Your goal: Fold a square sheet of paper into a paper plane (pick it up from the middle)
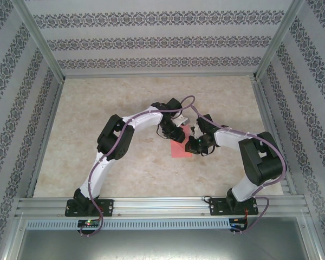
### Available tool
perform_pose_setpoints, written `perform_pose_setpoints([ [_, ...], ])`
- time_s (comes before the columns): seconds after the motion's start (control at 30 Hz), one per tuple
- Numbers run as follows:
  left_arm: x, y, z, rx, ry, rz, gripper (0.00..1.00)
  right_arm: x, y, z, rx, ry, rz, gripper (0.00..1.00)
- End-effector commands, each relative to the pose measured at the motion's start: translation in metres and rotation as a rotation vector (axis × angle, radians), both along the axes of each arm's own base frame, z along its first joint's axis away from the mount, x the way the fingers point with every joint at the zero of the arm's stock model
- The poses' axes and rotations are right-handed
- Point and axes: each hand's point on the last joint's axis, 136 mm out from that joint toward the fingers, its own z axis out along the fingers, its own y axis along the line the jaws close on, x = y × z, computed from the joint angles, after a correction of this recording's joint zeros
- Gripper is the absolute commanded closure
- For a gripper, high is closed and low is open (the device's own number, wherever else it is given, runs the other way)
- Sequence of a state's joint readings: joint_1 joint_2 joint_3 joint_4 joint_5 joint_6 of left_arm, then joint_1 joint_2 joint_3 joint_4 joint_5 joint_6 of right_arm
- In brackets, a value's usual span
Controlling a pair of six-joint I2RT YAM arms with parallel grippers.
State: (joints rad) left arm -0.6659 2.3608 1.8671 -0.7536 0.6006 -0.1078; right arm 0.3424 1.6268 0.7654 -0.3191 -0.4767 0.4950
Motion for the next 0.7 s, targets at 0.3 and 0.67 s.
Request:
perform_pose_setpoints([
  [0.3, -0.021, 0.053, -0.069, 0.265, 0.064, -0.017, 0.72, -0.041, -0.039, -0.019, -0.181, 0.087, -0.033, 0.97],
  [0.67, -0.021, 0.052, -0.069, 0.259, 0.066, -0.019, 0.72, -0.059, -0.050, -0.020, -0.221, 0.103, -0.053, 0.97],
])
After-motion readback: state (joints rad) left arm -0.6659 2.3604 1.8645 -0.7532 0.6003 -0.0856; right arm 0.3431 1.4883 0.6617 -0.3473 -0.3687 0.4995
